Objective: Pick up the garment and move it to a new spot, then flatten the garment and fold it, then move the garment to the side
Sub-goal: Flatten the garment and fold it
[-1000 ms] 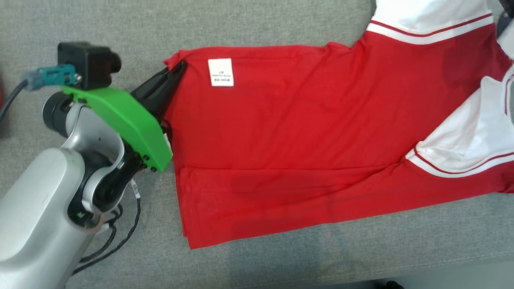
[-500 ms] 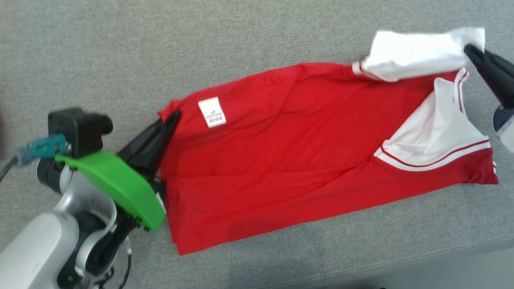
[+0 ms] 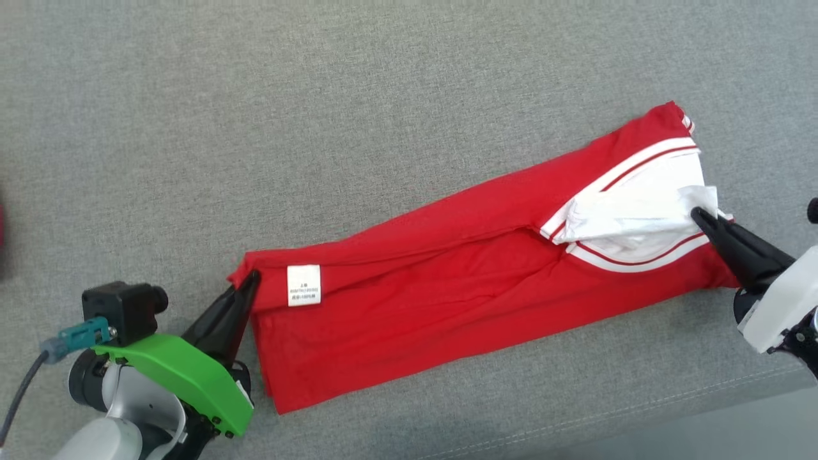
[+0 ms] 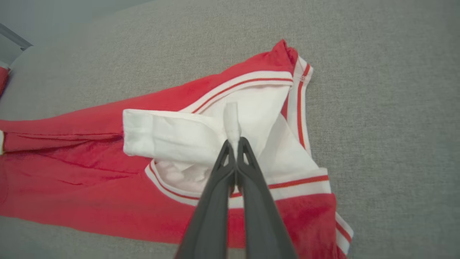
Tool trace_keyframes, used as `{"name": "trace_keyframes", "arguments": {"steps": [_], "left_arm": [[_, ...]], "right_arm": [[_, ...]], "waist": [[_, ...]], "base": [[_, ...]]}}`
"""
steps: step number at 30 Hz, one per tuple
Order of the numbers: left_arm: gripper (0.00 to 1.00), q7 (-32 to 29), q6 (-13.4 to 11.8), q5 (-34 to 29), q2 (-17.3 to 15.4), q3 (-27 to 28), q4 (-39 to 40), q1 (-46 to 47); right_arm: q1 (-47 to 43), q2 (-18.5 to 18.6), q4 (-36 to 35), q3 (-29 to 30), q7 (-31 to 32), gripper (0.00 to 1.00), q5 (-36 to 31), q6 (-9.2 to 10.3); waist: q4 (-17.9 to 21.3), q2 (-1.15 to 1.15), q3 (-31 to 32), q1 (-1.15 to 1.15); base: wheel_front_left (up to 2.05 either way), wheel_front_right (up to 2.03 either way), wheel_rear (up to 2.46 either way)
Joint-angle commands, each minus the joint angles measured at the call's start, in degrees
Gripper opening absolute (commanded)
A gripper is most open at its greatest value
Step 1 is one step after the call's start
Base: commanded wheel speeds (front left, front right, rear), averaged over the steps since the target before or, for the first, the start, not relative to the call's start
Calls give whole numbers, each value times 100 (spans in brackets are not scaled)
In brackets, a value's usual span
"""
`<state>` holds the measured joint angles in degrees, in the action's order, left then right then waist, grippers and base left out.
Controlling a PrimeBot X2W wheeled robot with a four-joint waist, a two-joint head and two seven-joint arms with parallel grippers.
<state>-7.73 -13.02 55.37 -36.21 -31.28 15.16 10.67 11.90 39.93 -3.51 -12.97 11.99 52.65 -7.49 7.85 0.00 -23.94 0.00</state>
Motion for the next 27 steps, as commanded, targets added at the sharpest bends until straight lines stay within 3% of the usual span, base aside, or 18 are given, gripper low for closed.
{"name": "trace_keyframes", "arguments": {"steps": [1,2,3,4,7,11,15,19,27], "left_arm": [[11,55,24,28,6,10,-60,-103],[41,100,30,7,40,-17,-140,-138],[77,118,35,16,76,-57,-214,-187],[100,116,53,24,96,-110,-284,-229],[100,275,5,-260,89,-208,-501,-277],[100,705,-286,-644,142,-257,-694,-547],[100,1256,-653,-796,111,48,-664,-825],[100,1870,-883,-1008,138,366,-642,-874],[100,2264,-816,-1338,461,817,-626,-803]], "right_arm": [[-85,-22,70,-40,32,14,-79,0],[-120,-29,117,-87,43,67,-154,0],[-122,-48,171,-97,58,100,-211,0],[-144,-47,214,-127,118,100,-243,0],[-201,-2,207,-56,183,100,-247,0],[-283,93,121,341,338,100,-31,0],[-131,53,340,735,537,100,-153,0],[182,-93,710,717,866,100,-391,0],[831,-367,1524,382,1114,100,-777,1]], "waist": [[17,0,105,0],[16,0,143,0],[15,0,177,0],[14,0,209,0],[18,0,303,0],[50,0,398,0],[54,0,369,0],[-92,0,288,0],[-503,0,123,0]], "base": [[0,0,0],[0,0,0],[0,0,0],[0,0,0],[0,0,0],[0,0,0],[0,0,0],[0,0,0],[0,0,0]]}}
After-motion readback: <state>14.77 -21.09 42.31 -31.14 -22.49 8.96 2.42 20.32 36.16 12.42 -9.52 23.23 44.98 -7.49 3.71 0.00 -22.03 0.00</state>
